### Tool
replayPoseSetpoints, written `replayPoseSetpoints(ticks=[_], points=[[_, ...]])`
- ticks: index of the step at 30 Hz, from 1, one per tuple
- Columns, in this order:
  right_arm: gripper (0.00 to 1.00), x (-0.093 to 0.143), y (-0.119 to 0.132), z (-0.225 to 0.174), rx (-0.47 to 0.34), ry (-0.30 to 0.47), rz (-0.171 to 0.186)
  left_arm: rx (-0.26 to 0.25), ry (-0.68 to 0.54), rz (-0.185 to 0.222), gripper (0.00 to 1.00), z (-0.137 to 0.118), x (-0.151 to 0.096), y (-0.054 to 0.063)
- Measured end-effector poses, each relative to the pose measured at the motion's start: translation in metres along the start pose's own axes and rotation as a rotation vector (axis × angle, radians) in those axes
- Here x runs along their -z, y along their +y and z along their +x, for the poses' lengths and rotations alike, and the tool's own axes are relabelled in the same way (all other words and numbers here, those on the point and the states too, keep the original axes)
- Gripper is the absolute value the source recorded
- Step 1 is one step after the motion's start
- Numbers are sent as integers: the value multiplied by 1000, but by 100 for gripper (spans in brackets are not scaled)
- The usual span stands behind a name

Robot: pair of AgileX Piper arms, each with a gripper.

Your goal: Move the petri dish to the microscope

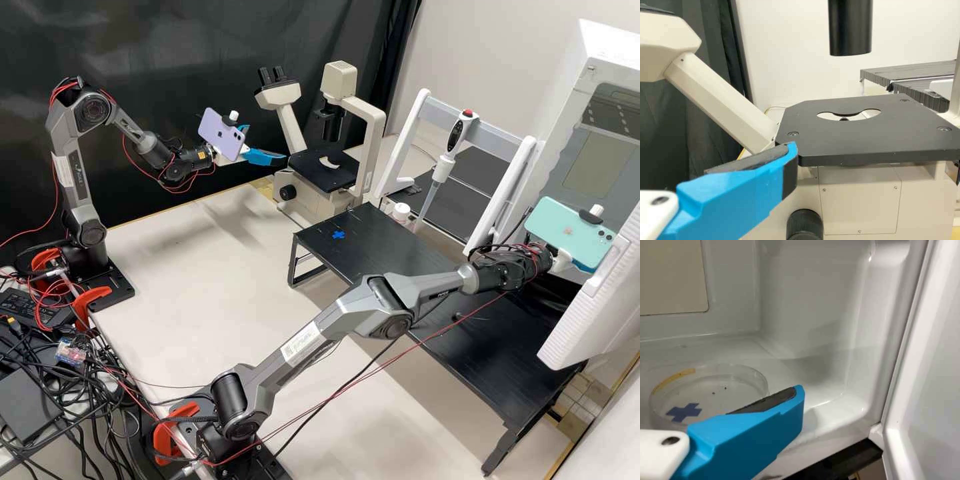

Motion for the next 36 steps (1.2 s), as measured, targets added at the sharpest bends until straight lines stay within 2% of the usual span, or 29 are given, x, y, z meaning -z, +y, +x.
replayPoseSetpoints(ticks=[1,2,3,5,8,10,11,15,19,24,29,35,36], points=[[100,0,1,1,9,-1,9,0,0,0,100,0,0,0],[100,3,4,1,17,3,-9,0,0,0,100,0,0,0],[100,3,3,2,27,2,2,0,0,0,100,0,0,0],[100,6,7,2,36,0,-15,0,0,0,100,0,0,0],[100,2,7,2,49,-58,-13,0,0,0,100,0,0,0],[100,1,8,2,55,-87,-30,0,0,0,100,0,0,0],[100,0,7,2,62,-94,-20,0,0,0,100,0,0,0],[100,-1,7,4,45,-97,-18,0,0,0,100,0,0,0],[100,-12,-3,9,53,-127,6,0,0,0,100,0,0,0],[100,-5,2,8,35,-105,-22,0,0,0,100,0,0,0],[100,-10,-3,10,37,-127,-13,0,0,0,100,0,0,0],[100,6,13,2,-11,-96,-73,0,0,0,100,0,0,0],[100,7,14,2,-23,-90,-73,0,0,0,100,0,0,0]])
